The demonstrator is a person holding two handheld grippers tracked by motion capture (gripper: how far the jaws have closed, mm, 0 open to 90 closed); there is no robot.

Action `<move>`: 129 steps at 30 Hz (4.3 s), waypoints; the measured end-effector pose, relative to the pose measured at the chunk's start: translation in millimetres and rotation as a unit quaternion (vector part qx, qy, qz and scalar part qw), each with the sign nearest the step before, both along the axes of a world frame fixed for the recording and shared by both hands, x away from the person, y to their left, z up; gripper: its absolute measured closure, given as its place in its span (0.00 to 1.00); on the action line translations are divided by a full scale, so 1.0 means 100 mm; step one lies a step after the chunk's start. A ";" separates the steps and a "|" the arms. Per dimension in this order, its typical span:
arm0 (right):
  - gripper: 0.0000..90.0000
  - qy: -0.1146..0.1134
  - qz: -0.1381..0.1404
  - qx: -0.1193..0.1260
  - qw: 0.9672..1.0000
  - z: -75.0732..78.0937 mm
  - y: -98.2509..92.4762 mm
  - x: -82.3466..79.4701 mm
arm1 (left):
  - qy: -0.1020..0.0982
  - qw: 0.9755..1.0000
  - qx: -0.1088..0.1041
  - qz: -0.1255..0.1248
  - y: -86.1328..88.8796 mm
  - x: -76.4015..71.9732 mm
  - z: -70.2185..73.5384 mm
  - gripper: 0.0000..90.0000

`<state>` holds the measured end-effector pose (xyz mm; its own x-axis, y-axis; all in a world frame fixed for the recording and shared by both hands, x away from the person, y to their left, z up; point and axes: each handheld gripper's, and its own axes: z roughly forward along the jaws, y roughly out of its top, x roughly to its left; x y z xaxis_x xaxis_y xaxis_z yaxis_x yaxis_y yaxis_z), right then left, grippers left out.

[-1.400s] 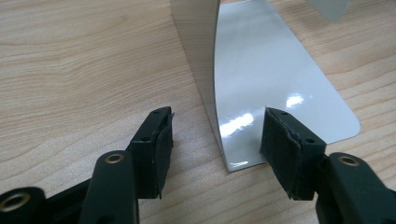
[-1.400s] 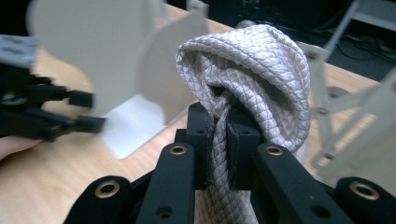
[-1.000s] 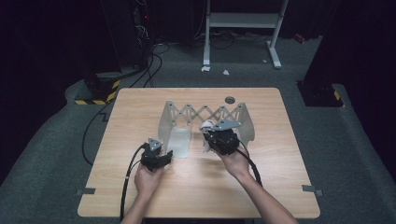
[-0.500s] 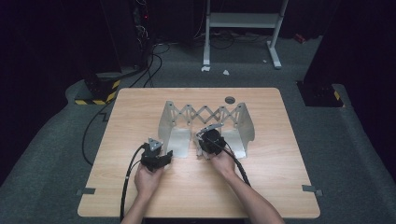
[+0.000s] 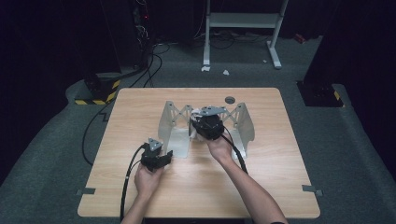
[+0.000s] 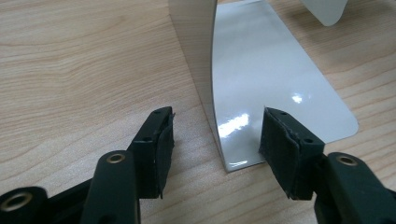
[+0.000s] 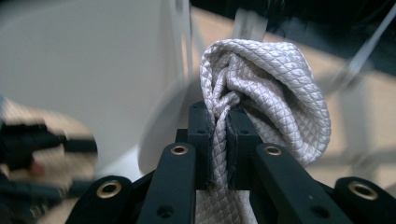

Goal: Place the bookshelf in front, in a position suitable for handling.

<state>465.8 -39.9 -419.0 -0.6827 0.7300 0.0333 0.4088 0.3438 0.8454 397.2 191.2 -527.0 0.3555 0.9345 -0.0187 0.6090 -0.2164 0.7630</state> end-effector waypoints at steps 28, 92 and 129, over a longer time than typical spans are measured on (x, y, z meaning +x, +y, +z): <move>0.92 0.012 -0.027 0.003 1.000 0.11 0.03 0.22 | 0.000 1.000 0.000 -0.003 0.00 0.00 0.00 0.50; 0.92 0.107 0.009 -0.066 0.992 -0.73 0.12 -0.06 | 0.000 1.000 0.002 -0.008 0.00 0.00 0.00 0.50; 0.94 0.004 -0.177 -0.145 0.974 -0.24 0.02 0.20 | 0.000 1.000 0.000 -0.008 -0.01 -0.01 0.00 0.50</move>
